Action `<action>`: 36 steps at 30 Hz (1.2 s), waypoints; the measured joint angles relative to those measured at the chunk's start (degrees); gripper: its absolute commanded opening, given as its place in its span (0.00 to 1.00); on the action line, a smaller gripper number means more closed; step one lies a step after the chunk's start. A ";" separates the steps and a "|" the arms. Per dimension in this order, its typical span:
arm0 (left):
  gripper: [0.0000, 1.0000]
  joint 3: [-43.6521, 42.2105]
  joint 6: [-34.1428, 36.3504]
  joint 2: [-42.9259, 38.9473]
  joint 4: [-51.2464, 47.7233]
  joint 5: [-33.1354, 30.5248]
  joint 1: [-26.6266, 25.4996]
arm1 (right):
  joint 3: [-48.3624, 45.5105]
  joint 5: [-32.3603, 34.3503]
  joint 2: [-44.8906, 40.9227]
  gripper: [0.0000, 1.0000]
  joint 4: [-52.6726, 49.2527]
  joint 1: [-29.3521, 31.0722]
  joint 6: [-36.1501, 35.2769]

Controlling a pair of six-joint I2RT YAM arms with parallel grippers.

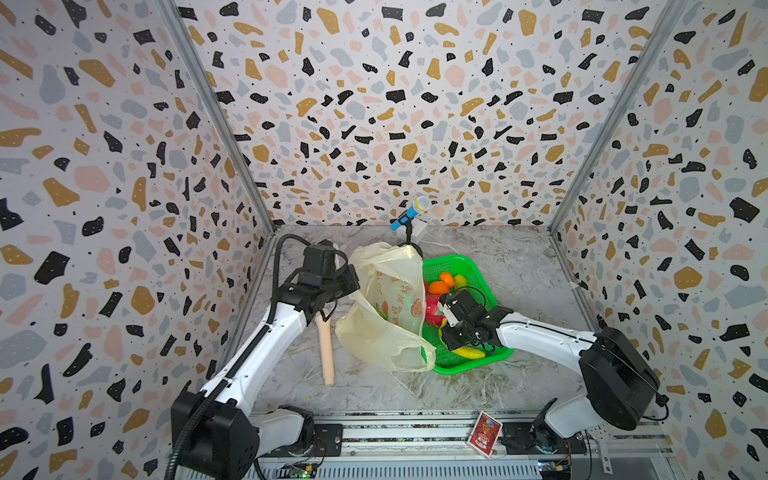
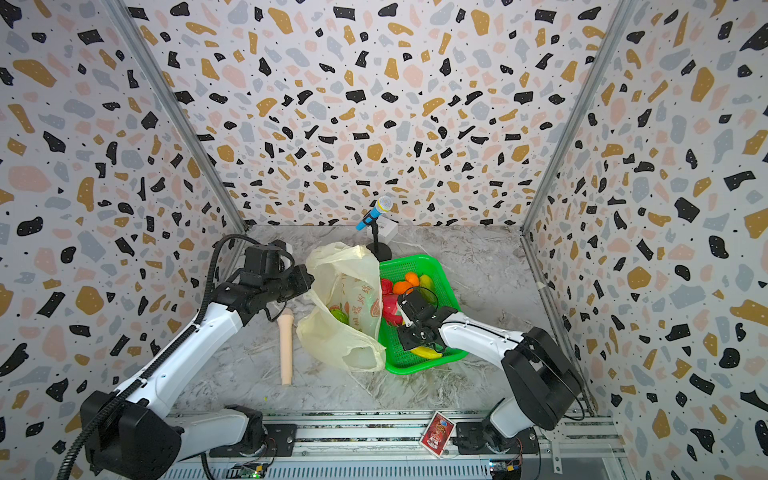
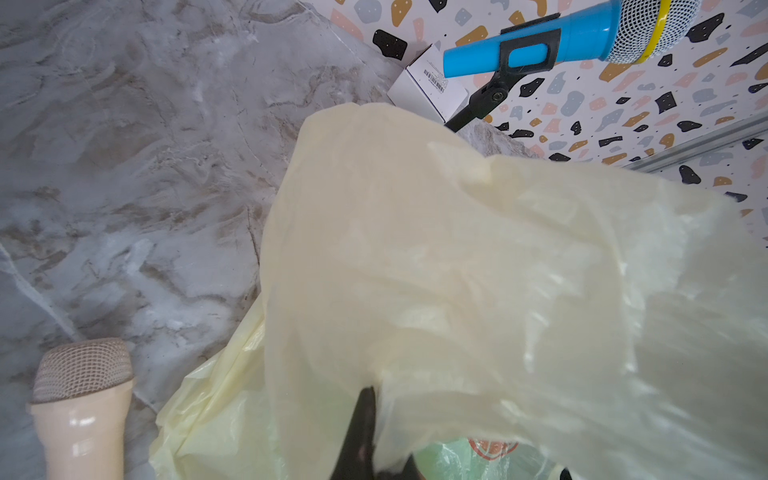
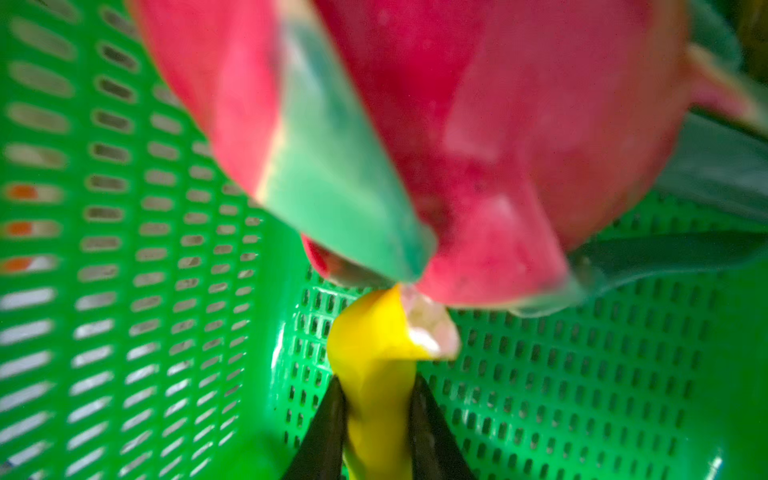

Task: Place the fruits into the plastic bag
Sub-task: 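Carry the yellow banana into the open bag and release it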

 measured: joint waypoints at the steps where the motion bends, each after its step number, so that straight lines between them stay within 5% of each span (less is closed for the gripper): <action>1: 0.00 0.00 0.00 0.11 0.02 0.02 0.00 | 0.00 0.13 -1.36 0.11 -0.17 0.00 0.02; 16: 0.00 -0.02 0.13 0.44 1.01 1.01 0.00 | 12.81 -4.20 -10.56 0.10 1.60 1.42 -0.17; 26: 0.00 -0.66 0.22 -0.42 1.90 2.23 0.00 | 22.29 -9.35 2.84 0.11 12.50 9.40 -0.26; 36: 0.00 -0.79 0.28 -1.99 2.23 2.93 0.00 | 24.70 -8.87 15.98 0.14 22.80 9.31 6.05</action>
